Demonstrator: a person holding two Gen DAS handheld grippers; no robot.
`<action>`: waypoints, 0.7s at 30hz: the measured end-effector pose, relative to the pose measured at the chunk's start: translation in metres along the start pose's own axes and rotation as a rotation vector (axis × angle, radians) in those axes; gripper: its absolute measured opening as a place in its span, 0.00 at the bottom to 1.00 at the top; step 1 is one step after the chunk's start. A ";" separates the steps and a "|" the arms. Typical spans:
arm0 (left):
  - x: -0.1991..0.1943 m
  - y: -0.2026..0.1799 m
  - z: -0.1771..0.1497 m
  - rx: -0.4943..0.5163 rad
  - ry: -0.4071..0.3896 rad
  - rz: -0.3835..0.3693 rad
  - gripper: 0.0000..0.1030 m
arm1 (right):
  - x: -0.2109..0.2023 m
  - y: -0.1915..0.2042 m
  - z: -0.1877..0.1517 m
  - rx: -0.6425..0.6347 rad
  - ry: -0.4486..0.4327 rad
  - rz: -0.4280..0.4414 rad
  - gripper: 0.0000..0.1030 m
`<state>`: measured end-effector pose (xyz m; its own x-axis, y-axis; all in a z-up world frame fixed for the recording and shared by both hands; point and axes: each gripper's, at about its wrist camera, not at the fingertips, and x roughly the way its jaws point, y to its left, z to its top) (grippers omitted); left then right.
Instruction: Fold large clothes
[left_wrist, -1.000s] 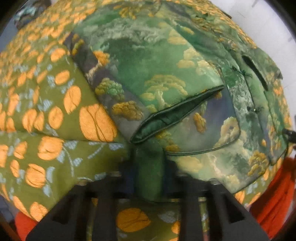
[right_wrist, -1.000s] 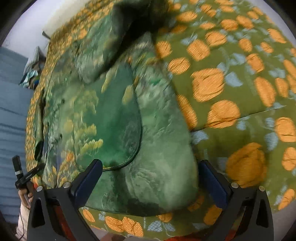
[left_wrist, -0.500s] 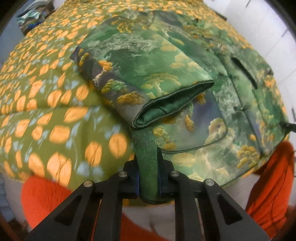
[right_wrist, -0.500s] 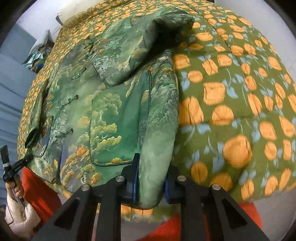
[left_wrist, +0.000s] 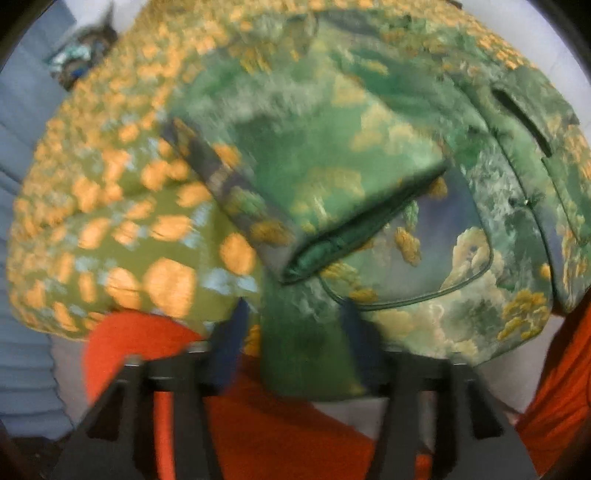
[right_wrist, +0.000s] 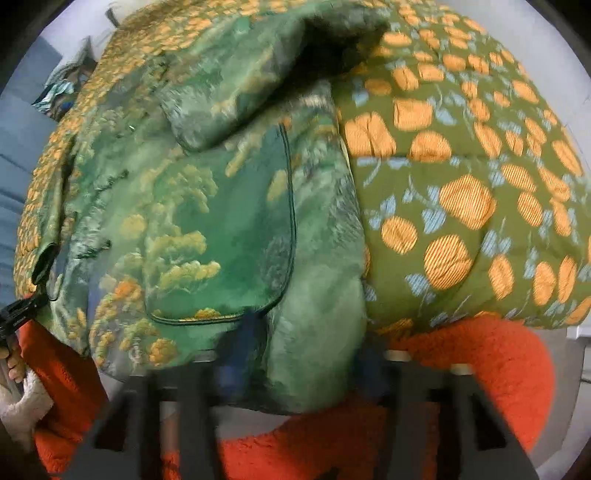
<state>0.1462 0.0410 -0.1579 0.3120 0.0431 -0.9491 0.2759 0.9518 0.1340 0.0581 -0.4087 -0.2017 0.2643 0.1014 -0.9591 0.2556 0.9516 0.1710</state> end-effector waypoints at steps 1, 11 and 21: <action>-0.012 0.002 -0.001 -0.010 -0.035 0.012 0.77 | -0.010 0.003 0.002 -0.017 -0.027 -0.020 0.71; -0.107 0.030 0.012 -0.176 -0.521 0.033 0.99 | -0.054 0.098 0.053 -0.446 -0.420 -0.152 0.89; -0.083 -0.010 -0.007 -0.126 -0.417 -0.013 0.99 | 0.110 0.158 0.113 -0.686 -0.261 -0.361 0.69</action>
<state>0.1117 0.0303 -0.0826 0.6568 -0.0709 -0.7507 0.1774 0.9822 0.0624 0.2329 -0.2797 -0.2546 0.5044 -0.2357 -0.8307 -0.2369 0.8873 -0.3956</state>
